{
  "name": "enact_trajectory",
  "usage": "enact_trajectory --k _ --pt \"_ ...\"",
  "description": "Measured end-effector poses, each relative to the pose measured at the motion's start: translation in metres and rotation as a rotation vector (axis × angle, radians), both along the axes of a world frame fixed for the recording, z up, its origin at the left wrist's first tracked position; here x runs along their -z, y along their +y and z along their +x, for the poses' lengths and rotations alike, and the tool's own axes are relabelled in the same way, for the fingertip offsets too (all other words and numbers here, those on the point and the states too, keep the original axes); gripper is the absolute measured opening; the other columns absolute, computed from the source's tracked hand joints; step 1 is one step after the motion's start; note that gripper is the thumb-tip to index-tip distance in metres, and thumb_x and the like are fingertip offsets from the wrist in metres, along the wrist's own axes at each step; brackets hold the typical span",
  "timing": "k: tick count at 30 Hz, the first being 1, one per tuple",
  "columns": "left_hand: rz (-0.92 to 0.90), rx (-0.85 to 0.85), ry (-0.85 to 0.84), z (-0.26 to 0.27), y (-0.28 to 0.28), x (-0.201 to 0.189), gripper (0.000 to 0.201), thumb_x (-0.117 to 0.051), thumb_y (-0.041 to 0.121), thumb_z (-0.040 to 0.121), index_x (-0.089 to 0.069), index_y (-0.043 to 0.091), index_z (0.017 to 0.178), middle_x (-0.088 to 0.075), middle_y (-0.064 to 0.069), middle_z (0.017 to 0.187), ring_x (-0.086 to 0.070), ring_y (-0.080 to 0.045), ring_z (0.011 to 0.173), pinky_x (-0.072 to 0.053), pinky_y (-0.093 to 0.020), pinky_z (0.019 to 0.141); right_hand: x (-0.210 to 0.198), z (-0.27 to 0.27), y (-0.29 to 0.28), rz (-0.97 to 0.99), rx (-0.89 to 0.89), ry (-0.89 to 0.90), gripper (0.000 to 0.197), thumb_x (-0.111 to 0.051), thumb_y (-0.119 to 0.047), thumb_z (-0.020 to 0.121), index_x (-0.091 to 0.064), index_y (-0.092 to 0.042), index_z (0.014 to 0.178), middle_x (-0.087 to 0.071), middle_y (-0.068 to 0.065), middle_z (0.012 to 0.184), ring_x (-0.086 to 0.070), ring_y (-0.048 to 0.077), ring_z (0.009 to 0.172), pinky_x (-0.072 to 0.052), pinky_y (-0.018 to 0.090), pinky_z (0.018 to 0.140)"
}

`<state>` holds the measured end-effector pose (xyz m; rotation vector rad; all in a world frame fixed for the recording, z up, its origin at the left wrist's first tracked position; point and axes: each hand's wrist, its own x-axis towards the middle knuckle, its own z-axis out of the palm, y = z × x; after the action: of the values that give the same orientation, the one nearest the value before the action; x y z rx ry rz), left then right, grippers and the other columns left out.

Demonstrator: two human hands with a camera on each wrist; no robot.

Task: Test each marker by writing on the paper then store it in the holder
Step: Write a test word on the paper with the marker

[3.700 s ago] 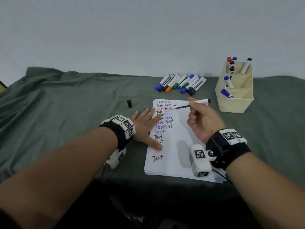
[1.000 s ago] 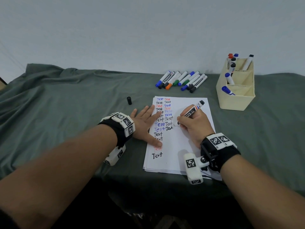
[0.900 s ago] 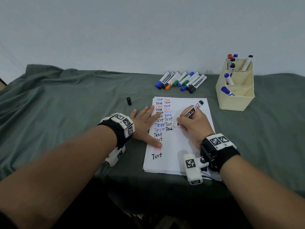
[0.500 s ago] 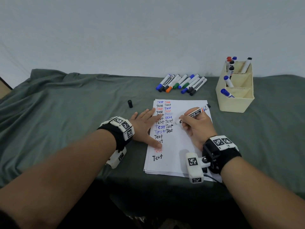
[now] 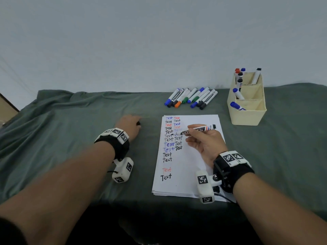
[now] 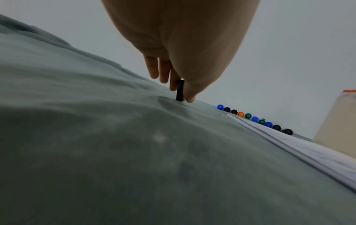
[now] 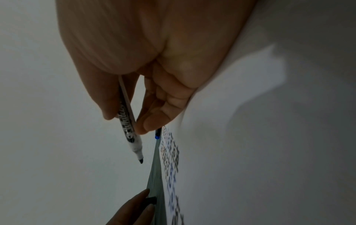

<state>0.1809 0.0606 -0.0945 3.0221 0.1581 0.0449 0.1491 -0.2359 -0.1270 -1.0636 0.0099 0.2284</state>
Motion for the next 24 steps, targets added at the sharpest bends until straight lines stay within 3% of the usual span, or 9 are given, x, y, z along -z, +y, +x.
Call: enact_trajectory --k 2,5,11,15,19,24 --pt "-0.042 -0.036 -0.018 0.002 0.001 -0.001 0.031 -0.057 0.02 0.096 -0.063 0.02 0.126 -0.063 -0.008 0.128 -0.056 -0.03 0.118 -0.044 -0.036 0.098 0.001 0.0 0.0 -0.012 -0.001 -0.016 0.01 -0.076 -0.002 0.086 -0.081 -0.008 0.092 -0.074 0.016 0.085 -0.068 0.022 0.067 -0.058 0.028 0.064" --pt "-0.081 -0.054 -0.016 0.003 -0.007 -0.004 0.021 -0.057 0.027 0.096 -0.066 0.021 0.114 -0.066 -0.007 0.118 -0.06 -0.029 0.107 -0.047 -0.038 0.091 0.002 0.001 -0.001 -0.036 0.001 -0.044 0.017 -0.076 0.0 0.085 -0.08 -0.012 0.097 -0.073 0.012 0.08 -0.065 0.021 0.066 -0.056 0.027 0.065" --pt "-0.219 0.144 0.003 -0.009 -0.039 -0.01 0.014 -0.056 0.028 0.097 -0.061 0.03 0.11 -0.068 0.003 0.108 -0.057 -0.015 0.091 -0.04 -0.03 0.076 -0.001 -0.001 -0.001 -0.027 -0.018 -0.053 0.022 -0.071 0.002 0.086 -0.08 -0.011 0.102 -0.074 0.023 0.09 -0.068 0.024 0.071 -0.058 0.029 0.068" --pt "-0.267 0.218 0.014 -0.017 -0.058 -0.015 0.017 -0.054 0.027 0.098 -0.06 0.027 0.114 -0.068 0.004 0.112 -0.059 -0.015 0.094 -0.043 -0.03 0.078 -0.002 -0.003 -0.001 -0.041 -0.039 -0.068 0.02 -0.07 0.003 0.087 -0.079 -0.008 0.102 -0.073 0.027 0.093 -0.067 0.027 0.072 -0.058 0.03 0.068" --pt "-0.263 0.267 0.062 -0.019 -0.069 -0.016 0.018 -0.053 0.029 0.099 -0.058 0.029 0.117 -0.068 0.003 0.109 -0.061 -0.017 0.096 -0.049 -0.037 0.086 -0.002 -0.004 -0.001 -0.055 -0.055 -0.091 0.02 -0.072 0.0 0.086 -0.08 -0.009 0.102 -0.074 0.027 0.094 -0.067 0.027 0.072 -0.057 0.03 0.069" --pt "-0.312 0.302 0.092 -0.014 -0.08 -0.013 0.013 -0.054 0.026 0.098 -0.057 0.03 0.11 -0.069 0.007 0.103 -0.06 -0.013 0.095 -0.047 -0.033 0.085 0.0 -0.004 -0.001 -0.075 -0.072 -0.111 0.021 -0.074 -0.004 0.085 -0.08 -0.011 0.104 -0.074 0.025 0.096 -0.068 0.027 0.073 -0.057 0.03 0.07"
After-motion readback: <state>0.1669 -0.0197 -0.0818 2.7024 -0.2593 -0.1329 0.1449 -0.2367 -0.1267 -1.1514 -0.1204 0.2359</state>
